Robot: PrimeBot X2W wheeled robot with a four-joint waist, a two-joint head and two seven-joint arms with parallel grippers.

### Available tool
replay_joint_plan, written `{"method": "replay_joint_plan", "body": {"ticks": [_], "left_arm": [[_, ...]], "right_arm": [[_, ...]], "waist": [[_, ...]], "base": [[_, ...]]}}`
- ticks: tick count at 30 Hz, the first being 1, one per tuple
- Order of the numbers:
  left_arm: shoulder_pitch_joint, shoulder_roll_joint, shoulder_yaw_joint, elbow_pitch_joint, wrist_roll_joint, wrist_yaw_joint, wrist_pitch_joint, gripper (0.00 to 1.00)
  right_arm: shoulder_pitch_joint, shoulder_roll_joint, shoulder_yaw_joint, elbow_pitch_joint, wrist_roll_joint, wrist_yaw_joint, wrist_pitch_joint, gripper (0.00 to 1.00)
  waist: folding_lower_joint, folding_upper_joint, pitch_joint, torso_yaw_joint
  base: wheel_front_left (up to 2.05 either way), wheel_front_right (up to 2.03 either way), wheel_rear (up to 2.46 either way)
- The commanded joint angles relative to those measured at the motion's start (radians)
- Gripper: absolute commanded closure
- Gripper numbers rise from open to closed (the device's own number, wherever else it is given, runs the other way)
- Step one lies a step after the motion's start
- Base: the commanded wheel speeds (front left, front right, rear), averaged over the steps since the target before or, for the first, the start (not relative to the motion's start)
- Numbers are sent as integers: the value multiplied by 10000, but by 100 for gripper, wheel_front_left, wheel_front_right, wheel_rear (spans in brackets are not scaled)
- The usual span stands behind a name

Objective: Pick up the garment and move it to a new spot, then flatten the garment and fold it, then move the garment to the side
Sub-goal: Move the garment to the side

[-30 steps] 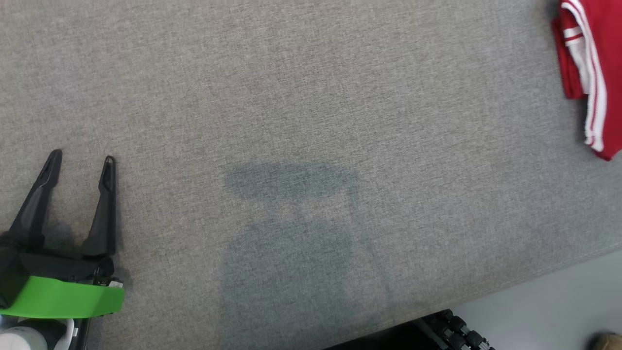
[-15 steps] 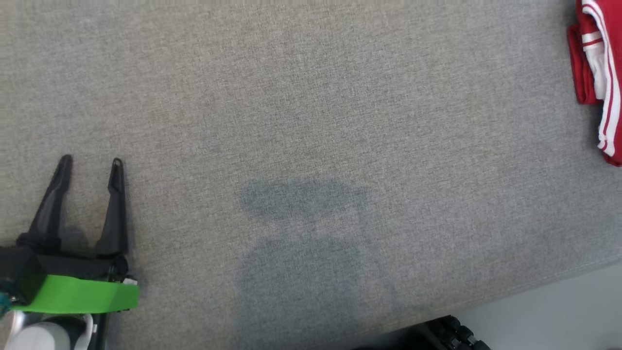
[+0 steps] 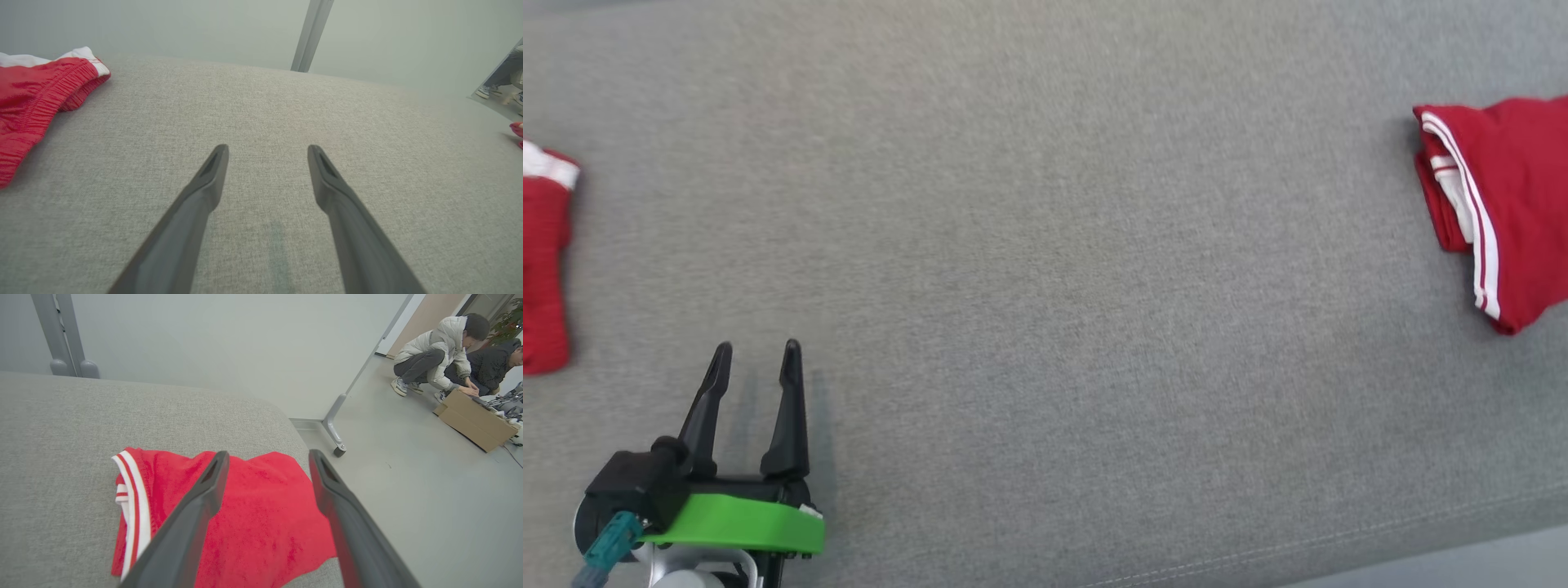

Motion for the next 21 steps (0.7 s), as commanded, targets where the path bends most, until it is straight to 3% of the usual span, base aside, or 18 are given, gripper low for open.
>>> {"method": "replay_joint_plan", "body": {"ticks": [1,7,11,21], "left_arm": [[188,-56,80,142,-74,36,-79,0],[423,-117,437,933,-58,-38,-220,0],[573,-184,823,1403,99,-155,-252,0],[1379,-778,1845,1823,672,-578,-253,0]], "right_arm": [[532,171,-80,-278,-1,-15,-132,0],[2502,1554,-159,-1989,-376,-15,-806,0],[3577,2370,337,-2557,-642,-15,-1329,0],[4838,3347,1866,-1764,-711,-14,-1846,0]], "waist": [[1,-1,-1720,1135],[1,-1,-2399,1491],[1,-1,-2851,1644],[1,-1,-3574,1615]], "base": [[0,0,0],[0,0,0],[0,0,0],[0,0,0]]}}
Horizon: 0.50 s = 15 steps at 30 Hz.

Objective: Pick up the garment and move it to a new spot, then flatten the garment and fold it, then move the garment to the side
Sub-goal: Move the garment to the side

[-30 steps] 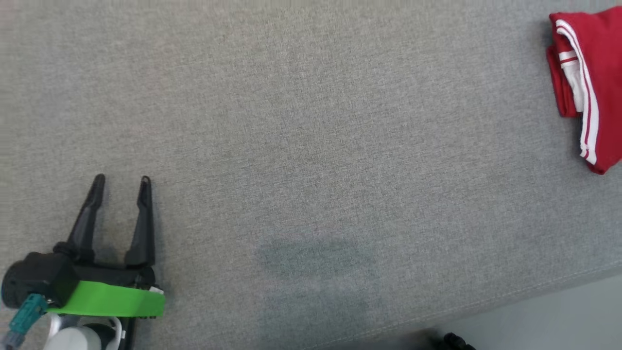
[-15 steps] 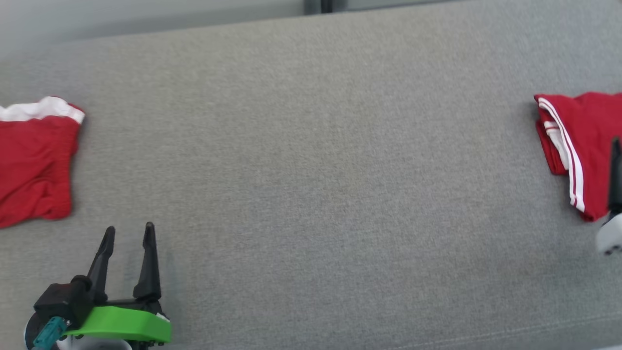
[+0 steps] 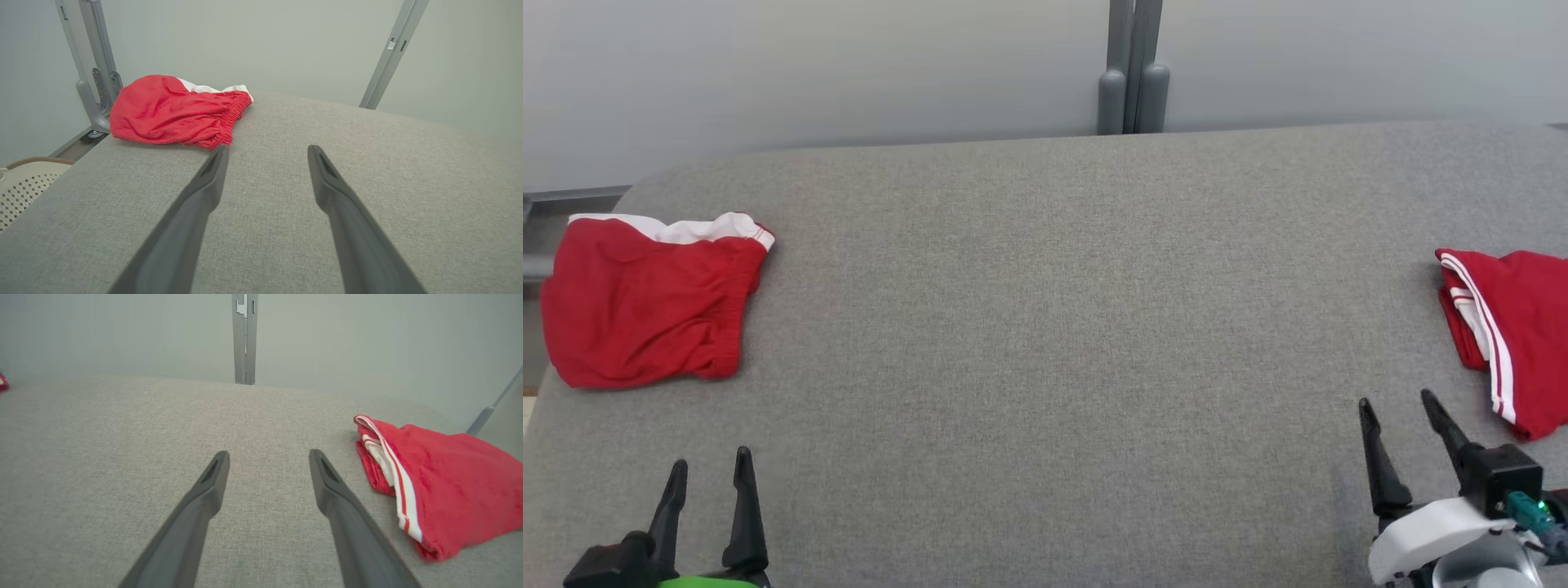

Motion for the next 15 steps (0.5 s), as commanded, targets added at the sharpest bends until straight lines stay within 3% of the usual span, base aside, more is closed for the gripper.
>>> {"method": "replay_joint_plan", "body": {"ticks": [1,15], "left_arm": [[208,-87,124,90,128,-85,-25,0],[202,-399,490,97,614,-389,-27,0]], "right_arm": [[175,50,49,119,-97,-14,-76,0],[332,520,386,33,-189,-14,-86,0]], "waist": [[1,0,-376,78],[1,0,-630,-46]], "base": [[0,0,0],[0,0,0]]}}
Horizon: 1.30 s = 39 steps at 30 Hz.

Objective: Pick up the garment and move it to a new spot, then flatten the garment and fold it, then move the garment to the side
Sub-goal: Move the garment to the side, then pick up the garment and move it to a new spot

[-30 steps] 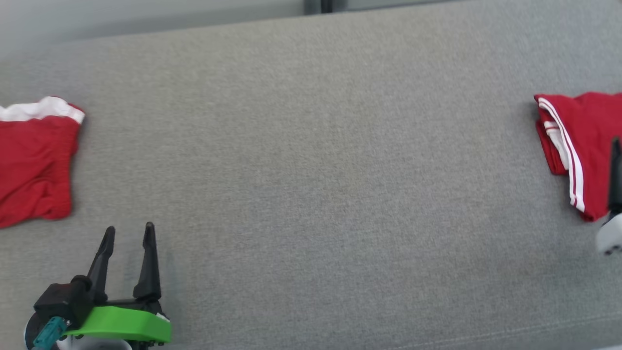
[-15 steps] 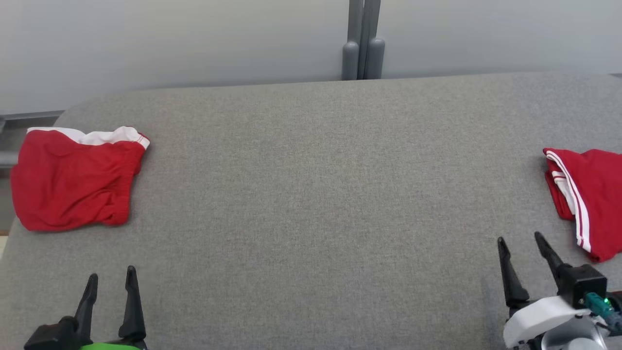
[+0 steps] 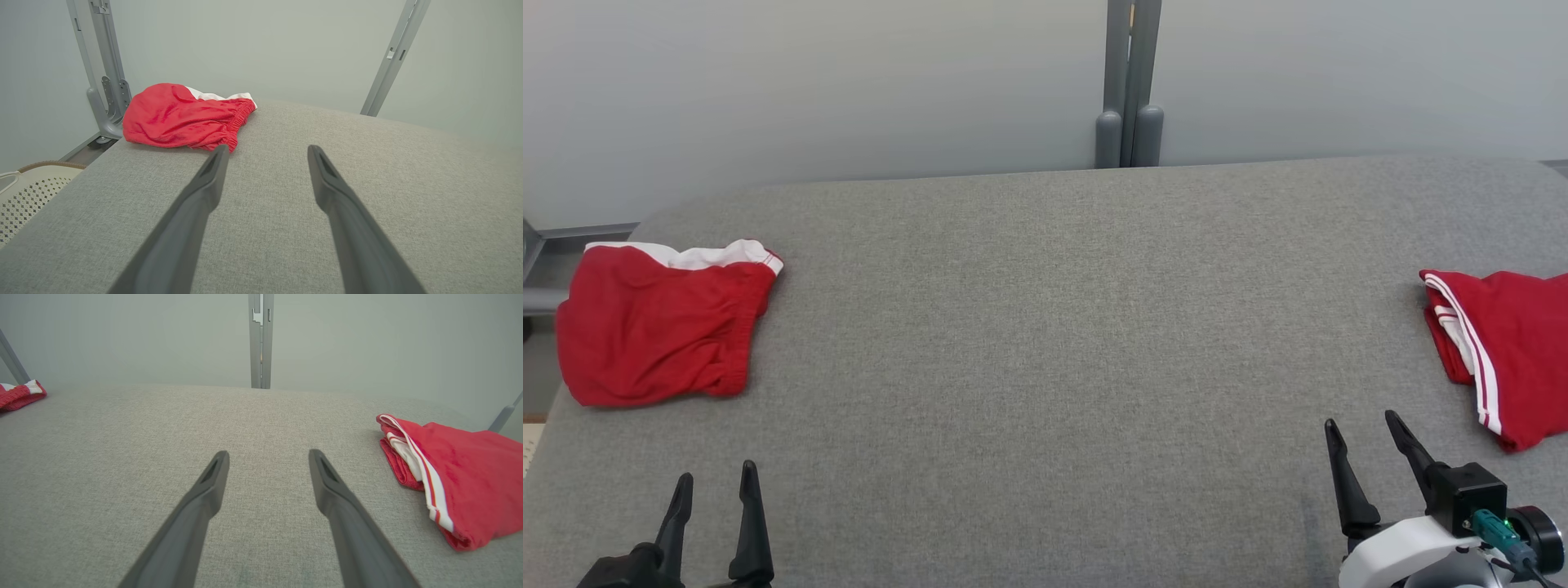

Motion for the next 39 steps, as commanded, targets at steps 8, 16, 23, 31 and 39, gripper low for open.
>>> {"method": "replay_joint_plan", "body": {"ticks": [8,16,23,31,39], "left_arm": [[-30,-86,-56,-8,82,-75,-27,0],[-103,23,-238,-22,-73,-73,-28,0],[-267,89,-240,-60,-105,-74,-28,0],[42,73,-14,69,-60,-73,-26,0],[468,33,554,-156,-42,-74,-28,0]], "right_arm": [[105,1,-48,-102,-69,-14,-46,0],[95,-15,-94,-119,-94,-14,-46,0],[-134,-106,135,-292,-11,-14,-47,0],[-345,30,528,-69,20,-14,-47,0],[-616,104,1078,206,97,-14,-47,0]], "waist": [[1,0,68,-10],[1,0,190,103],[1,0,286,1103],[1,0,99,3434],[1,0,-40,4701]], "base": [[0,0,0],[0,0,0],[0,0,0],[0,0,0],[0,0,0]]}}
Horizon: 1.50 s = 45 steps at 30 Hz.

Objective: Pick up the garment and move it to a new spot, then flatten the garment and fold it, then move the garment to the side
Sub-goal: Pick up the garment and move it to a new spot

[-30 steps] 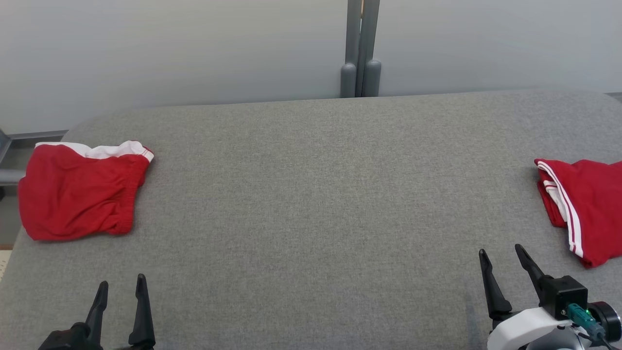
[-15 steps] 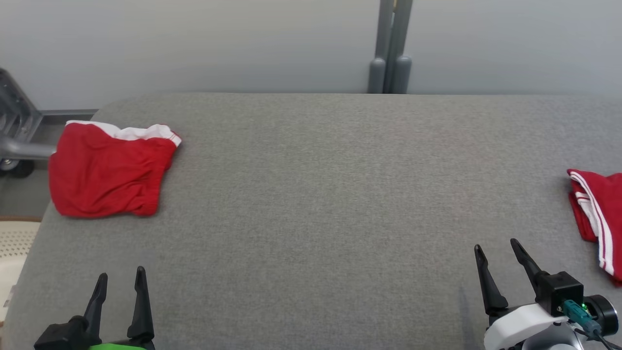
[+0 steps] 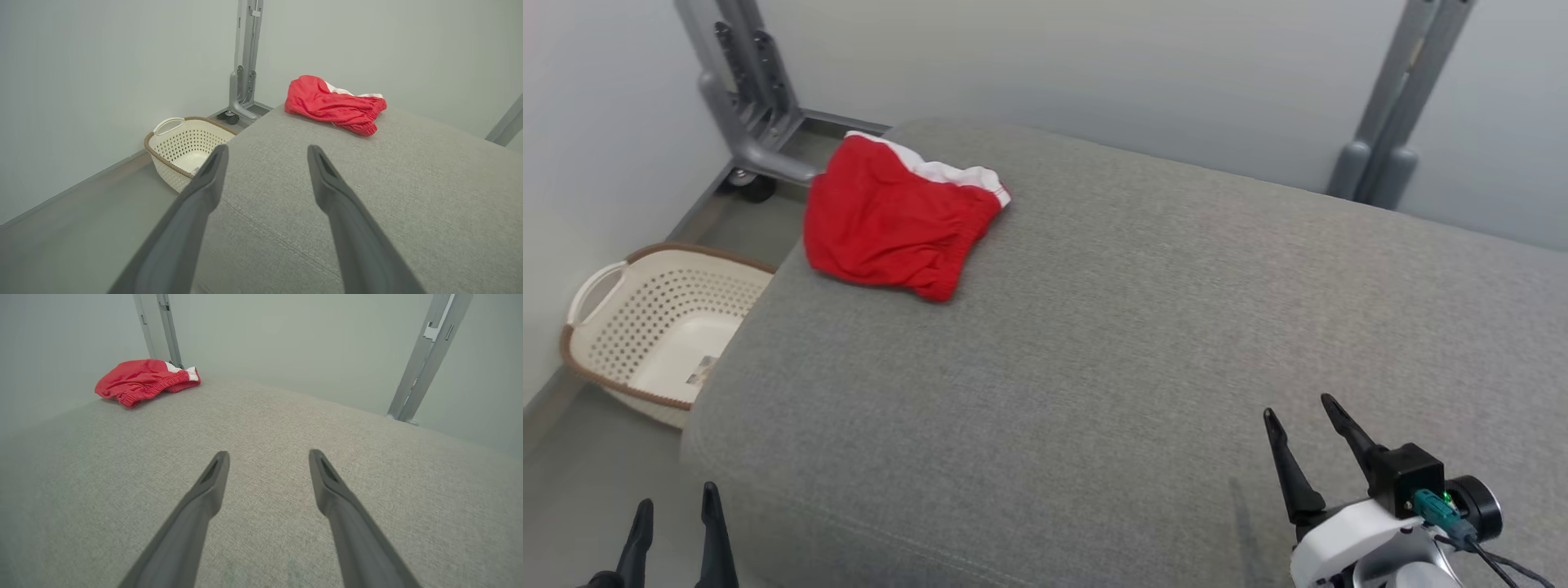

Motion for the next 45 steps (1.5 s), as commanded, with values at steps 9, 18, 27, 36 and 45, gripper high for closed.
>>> {"method": "replay_joint_plan", "body": {"ticks": [9,18,27,36,45], "left_arm": [[65,-164,50,-130,-2,-30,-25,0],[-2766,221,-1183,807,-955,-30,758,0],[-7872,1084,-2788,2876,-2769,-17,3218,0],[-10430,2194,-4255,5706,-3989,-17,4428,0],[-10896,2517,-4875,7199,-4844,-17,4575,0]], "right_arm": [[-403,-263,88,174,188,-14,-45,0],[-871,-950,-631,-505,-298,-14,-44,0],[-2184,-2166,-665,-2219,-828,-14,837,0],[-1773,-2236,-751,-3499,-881,-14,1242,0],[-1726,-2290,-775,-4394,-879,-14,1557,0]], "waist": [[0,0,46,1060],[0,0,2057,580],[0,0,5403,-289],[0,0,6425,-1462],[0,0,6781,-2020]], "base": [[0,0,0],[0,0,0],[0,0,0],[0,0,0],[0,0,0]]}}
